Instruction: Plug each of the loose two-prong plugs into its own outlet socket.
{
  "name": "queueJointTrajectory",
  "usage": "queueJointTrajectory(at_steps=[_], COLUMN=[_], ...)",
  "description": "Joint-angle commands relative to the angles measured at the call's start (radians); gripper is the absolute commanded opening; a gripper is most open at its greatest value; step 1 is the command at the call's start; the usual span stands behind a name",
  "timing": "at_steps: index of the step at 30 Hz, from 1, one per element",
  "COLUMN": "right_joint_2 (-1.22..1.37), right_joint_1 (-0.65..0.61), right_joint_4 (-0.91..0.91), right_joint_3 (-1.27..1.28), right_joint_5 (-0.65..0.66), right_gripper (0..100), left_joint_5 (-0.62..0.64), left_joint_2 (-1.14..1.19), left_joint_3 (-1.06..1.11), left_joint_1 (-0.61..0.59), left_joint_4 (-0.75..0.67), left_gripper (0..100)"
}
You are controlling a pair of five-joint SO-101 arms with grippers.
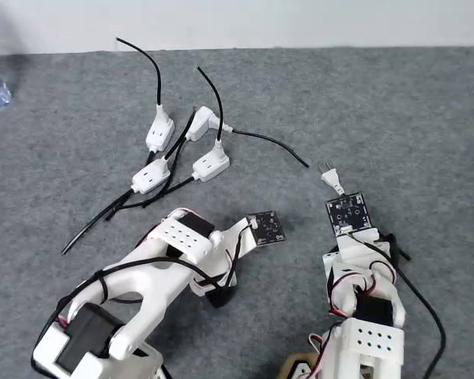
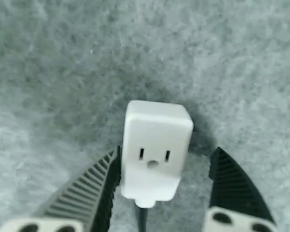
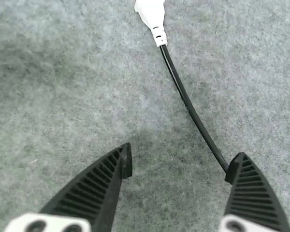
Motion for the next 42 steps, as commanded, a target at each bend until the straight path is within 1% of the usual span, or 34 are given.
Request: queueJointTrajectory(at_steps=[1, 6, 8, 10, 14, 23, 42], right_joint_2=[-0.007, -0.007, -0.007, -0.007, -0.007, -0.007, -0.007], right_joint_1=[-0.007, -0.007, -0.007, -0.007, -0.007, -0.007, -0.007], right_joint_4=[0.027, 0.027, 0.027, 0.027, 0.027, 0.027, 0.027], right_joint_3=[-0.023, -0.023, -0.023, -0.023, -0.023, -0.023, -0.023], right_joint_5=[0.009, 0.009, 0.009, 0.009, 0.009, 0.009, 0.009], right_gripper=[30.2, 30.2, 30.2, 30.2, 30.2, 30.2, 30.2], left_joint_5=[-0.008, -0.014, -0.075, -0.126, -0.181, -0.181, -0.181], left_joint_2=[-0.057, -0.226, -0.256, -0.25, -0.195, -0.069, -0.051], left_joint_3=[-0.047, -0.031, -0.001, 0.024, 0.033, 0.028, 0.008], left_joint_1=[-0.008, 0.002, 0.003, 0.002, -0.003, -0.006, -0.006], left_joint_4=[0.037, 0.114, 0.141, 0.157, 0.155, 0.054, 0.061], left_gripper=[26, 24, 24, 24, 24, 24, 24])
